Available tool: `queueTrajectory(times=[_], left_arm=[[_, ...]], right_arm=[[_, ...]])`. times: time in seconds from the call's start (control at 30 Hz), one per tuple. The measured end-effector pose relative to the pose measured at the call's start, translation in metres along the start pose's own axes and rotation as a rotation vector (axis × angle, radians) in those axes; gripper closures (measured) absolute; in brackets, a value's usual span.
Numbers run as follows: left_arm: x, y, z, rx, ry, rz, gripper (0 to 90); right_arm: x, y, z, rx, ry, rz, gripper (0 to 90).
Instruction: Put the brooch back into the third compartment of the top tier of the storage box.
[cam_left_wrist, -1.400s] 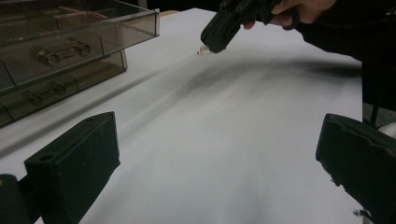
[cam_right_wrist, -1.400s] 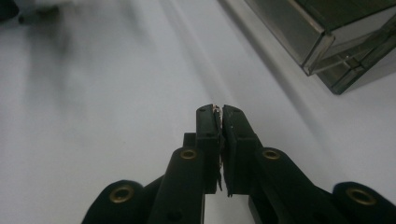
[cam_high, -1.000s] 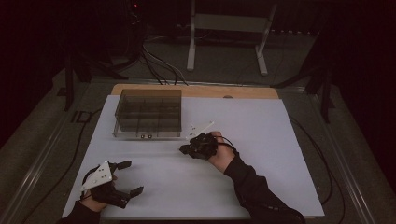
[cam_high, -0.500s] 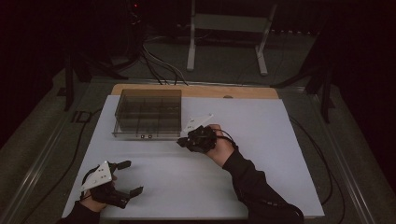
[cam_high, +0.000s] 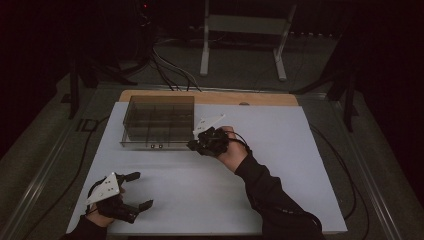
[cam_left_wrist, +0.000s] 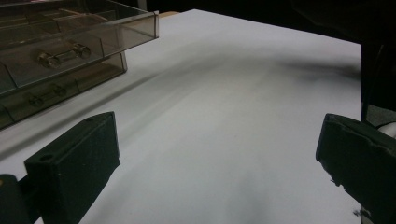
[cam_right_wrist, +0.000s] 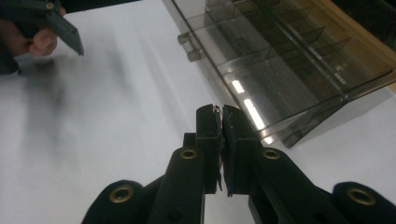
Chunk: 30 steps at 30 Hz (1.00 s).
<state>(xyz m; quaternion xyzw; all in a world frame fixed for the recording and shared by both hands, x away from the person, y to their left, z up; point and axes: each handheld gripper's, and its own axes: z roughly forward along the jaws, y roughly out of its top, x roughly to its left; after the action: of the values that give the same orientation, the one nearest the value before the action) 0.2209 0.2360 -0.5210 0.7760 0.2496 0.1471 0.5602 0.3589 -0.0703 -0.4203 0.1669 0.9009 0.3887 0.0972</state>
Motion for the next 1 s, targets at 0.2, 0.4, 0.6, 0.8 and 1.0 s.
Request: queueTrajectory(times=[0.2, 0.4, 0.6, 0.8, 1.0], left_arm=[[0.0, 0.0, 0.0, -0.002, -0.002, 0.0, 0.6], [0.0, 0.0, -0.001, -0.002, -0.004, 0.0, 0.5], [0.0, 0.0, -0.001, 0.0, -0.005, -0.001, 0.5], [0.0, 0.0, 0.0, 0.0, -0.007, -0.001, 0.6], [0.0, 0.0, 0.0, -0.002, -0.005, 0.001, 0.5]], right_arm=[[-0.002, 0.01, 0.003, -0.001, -0.012, 0.001, 86.3], [-0.005, 0.021, 0.007, 0.001, -0.028, 0.01, 86.3], [-0.008, 0.026, 0.011, -0.005, -0.038, 0.017, 86.3], [-0.011, 0.033, 0.016, -0.011, -0.047, 0.03, 86.3], [-0.011, 0.039, 0.025, -0.009, -0.064, 0.042, 86.2]])
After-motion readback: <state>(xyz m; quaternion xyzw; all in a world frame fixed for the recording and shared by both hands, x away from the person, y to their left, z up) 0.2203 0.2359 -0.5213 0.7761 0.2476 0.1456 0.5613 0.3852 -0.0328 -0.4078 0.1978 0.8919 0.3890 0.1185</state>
